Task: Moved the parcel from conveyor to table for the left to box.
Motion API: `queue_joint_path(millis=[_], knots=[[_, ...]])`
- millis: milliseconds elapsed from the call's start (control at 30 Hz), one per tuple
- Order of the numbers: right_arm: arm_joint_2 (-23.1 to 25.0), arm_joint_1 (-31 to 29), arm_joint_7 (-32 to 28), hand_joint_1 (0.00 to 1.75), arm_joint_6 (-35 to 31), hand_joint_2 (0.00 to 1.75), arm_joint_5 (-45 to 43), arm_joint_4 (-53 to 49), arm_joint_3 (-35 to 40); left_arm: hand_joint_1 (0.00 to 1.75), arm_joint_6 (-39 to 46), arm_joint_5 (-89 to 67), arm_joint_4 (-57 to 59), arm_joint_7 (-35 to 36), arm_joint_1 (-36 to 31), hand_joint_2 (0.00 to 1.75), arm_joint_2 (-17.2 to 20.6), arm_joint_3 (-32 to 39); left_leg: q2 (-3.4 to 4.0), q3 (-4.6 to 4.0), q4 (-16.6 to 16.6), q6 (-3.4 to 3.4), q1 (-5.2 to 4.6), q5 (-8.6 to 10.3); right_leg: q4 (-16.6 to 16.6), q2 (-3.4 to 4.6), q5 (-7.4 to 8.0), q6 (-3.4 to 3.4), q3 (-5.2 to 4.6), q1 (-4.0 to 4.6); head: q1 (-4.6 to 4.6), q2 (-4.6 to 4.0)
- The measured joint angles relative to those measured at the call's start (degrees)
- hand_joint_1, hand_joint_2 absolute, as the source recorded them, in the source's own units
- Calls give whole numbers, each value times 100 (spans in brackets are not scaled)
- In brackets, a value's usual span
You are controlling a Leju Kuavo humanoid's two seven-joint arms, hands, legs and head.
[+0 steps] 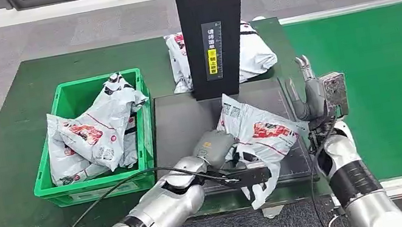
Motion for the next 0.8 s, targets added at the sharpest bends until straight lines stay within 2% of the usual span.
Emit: queue_joint_path(millis=[233, 367, 433, 533, 633, 800], knots=[[-15, 182, -15, 0, -206, 0, -81, -82, 0, 175, 1450, 228, 28, -355, -59, 175, 11, 176, 0, -2, 0, 0, 0, 0, 0, 0, 0, 0, -1, 0, 0, 2], [-15, 299, 40, 0, -310, 0, -249, -240, 0, 175, 2118, -187, -113, -712, -231, 175, 146, 844, 2, -6, -1, -1, 1, 2, 1, 1, 0, 0, -5, 1, 2, 0], [-15, 295, 53, 0, -337, 0, -288, -251, 0, 175, 2193, -1101, -390, -899, -257, 175, 276, 1516, 4, -4, -1, -1, 1, 4, 2, 3, 1, 0, -5, 2, 2, 2], [-66, 294, -30, 0, -306, 0, -373, -223, 0, 175, 2217, -2856, -1074, -1489, -237, 175, 589, 3193, 9, -5, -3, -6, 3, 8, 6, 11, 1, -2, -8, 4, 0, 2], [-101, 397, -114, 0, -300, 0, -415, -236, 0, 175, 2217, -3396, -1594, -2038, -196, 175, 832, 4855, 32, 5, -4, -9, 3, 6, 6, 40, 2, -2, -9, 4, 0, 2], [-164, 632, -120, 0, -223, 0, -432, -378, 0, 175, 2217, -3874, -2416, -2585, 66, 175, 1071, 6584, 18, -3, -6, -11, 9, 5, 7, 32, -1, -5, -13, 12, 0, 0]])
